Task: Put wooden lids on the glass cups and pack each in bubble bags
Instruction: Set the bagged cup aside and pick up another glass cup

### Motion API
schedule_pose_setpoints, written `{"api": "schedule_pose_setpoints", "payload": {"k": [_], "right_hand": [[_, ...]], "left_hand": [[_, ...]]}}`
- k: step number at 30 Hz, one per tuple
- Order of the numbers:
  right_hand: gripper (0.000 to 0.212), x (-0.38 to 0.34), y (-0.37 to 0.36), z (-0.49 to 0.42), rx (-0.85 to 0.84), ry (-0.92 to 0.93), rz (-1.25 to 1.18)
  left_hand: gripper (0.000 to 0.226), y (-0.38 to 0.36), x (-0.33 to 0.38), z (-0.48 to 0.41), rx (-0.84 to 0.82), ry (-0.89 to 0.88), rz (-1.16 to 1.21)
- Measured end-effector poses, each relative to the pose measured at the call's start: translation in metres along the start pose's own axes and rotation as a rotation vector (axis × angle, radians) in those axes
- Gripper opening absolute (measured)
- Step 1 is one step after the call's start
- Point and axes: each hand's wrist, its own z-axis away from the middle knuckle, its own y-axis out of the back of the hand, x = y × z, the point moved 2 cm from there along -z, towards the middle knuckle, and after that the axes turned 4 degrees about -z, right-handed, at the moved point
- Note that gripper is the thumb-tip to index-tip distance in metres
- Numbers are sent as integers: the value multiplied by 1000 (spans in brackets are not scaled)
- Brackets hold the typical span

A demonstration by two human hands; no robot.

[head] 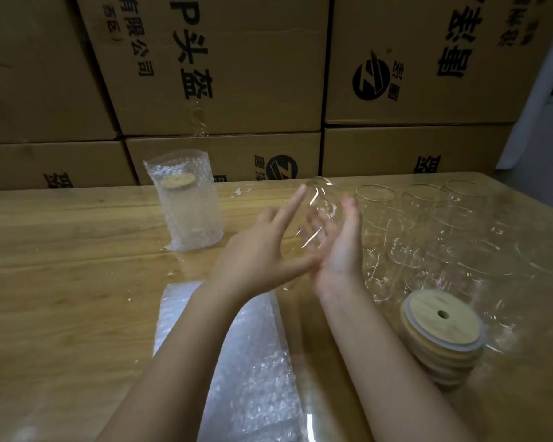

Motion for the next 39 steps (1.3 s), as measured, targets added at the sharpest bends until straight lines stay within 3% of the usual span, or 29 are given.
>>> {"api": "schedule_pose_setpoints", "payload": {"k": [3, 7, 9, 12, 16, 22, 25, 28, 32, 35, 39], "right_hand": [[48, -2, -12, -1, -167, 172, 247], [62, -1, -18, -5, -308, 171, 327], [64, 1, -15, -6, -329, 139, 331], [60, 4, -14, -7, -320, 99, 389], [54, 7, -17, -12, -332, 151, 439], [51, 10, -18, -13, -350, 175, 508], [47, 15, -20, -9, -390, 179, 516], [38, 16, -27, 1, -455, 269, 615], [38, 20, -34, 14, -522, 399, 641], [38, 18, -36, 17, -513, 486, 670], [35, 8, -36, 15, -510, 407, 607]], "left_hand": [[82, 2, -3, -5, 24, 158, 749], [78, -3, -9, -10, 63, 212, 1102], [76, -8, -11, -12, 124, 198, 1063], [47, -9, -6, -13, 212, 50, 786], [42, -13, -5, -11, 328, -109, 425], [42, -20, -5, -13, 330, -45, 286], [43, -22, -8, -13, 368, 56, 344], [41, -14, -17, -13, 412, 183, 570], [71, -2, -32, -10, 421, 382, 992], [88, -3, -38, -9, 379, 377, 1234], [85, -7, -36, -12, 343, 326, 1282]]}}
